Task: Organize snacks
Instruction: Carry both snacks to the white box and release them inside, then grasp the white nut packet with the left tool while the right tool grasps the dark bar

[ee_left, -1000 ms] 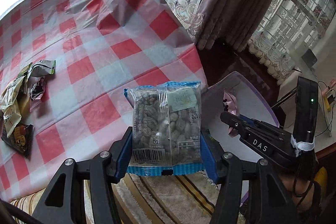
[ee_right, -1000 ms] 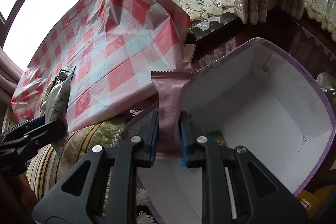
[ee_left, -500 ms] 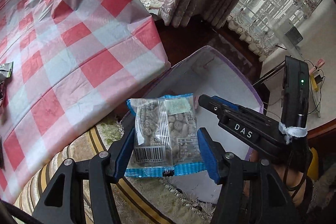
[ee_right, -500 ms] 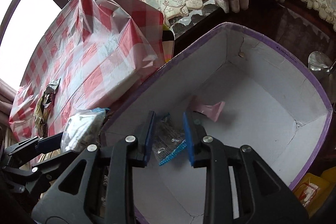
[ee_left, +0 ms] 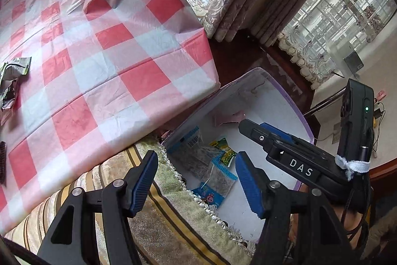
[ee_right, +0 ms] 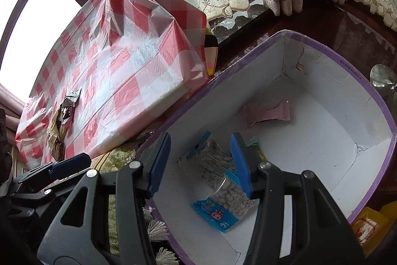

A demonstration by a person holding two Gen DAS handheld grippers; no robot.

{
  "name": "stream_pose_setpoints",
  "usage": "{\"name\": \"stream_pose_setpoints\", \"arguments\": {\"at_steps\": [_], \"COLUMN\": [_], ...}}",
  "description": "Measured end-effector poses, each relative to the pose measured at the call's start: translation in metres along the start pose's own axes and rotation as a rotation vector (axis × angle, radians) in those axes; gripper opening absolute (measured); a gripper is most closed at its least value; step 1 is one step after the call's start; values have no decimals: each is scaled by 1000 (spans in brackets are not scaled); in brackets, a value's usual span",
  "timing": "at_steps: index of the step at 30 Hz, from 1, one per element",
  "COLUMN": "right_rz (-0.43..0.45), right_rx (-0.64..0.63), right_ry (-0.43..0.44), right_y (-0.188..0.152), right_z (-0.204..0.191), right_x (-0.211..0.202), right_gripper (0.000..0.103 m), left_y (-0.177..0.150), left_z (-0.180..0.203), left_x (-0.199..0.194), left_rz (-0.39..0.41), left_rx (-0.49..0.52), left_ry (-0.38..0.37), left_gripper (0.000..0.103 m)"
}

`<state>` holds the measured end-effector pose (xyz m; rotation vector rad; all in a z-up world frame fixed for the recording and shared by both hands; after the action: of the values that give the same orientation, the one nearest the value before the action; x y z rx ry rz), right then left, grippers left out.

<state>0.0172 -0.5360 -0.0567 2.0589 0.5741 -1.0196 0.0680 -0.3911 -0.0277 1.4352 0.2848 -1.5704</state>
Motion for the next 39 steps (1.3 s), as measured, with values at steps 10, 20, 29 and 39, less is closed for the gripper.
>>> {"name": "stream_pose_setpoints", "arguments": {"at_steps": [10,20,29,39], "right_rz": [-32,-72,-95,-82], "right_rx": [-121,-250,-343,-395], "right_ry": [23,92,133,120], "right_y": [-5,-15,-24,-27], "right_z": [-60,-143,-221,-286], "right_x": [4,19,47,82], "right_gripper": [55,56,56,56], "left_y": [-5,-32,-64,-25], "left_z": [-57,-162,-268,-314], "left_x": [-34,-87,-129,-130], "left_rz": [90,226,311,333], "left_rx": [-128,-397,-585,-464], "left_ry": [30,109,232,261], "left_gripper": [66,66,66,66]}}
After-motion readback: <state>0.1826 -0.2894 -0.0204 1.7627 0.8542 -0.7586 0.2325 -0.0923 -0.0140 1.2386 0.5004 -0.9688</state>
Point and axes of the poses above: each gripper's, at about its wrist camera, not at the fingertips, and x roughly the way its jaws point, z to its right, y to its top, the point moved 4 cm from there along x, roughly the way its jaws point, and after that the axes turned 3 degrees about x, right-handed, at the moved point
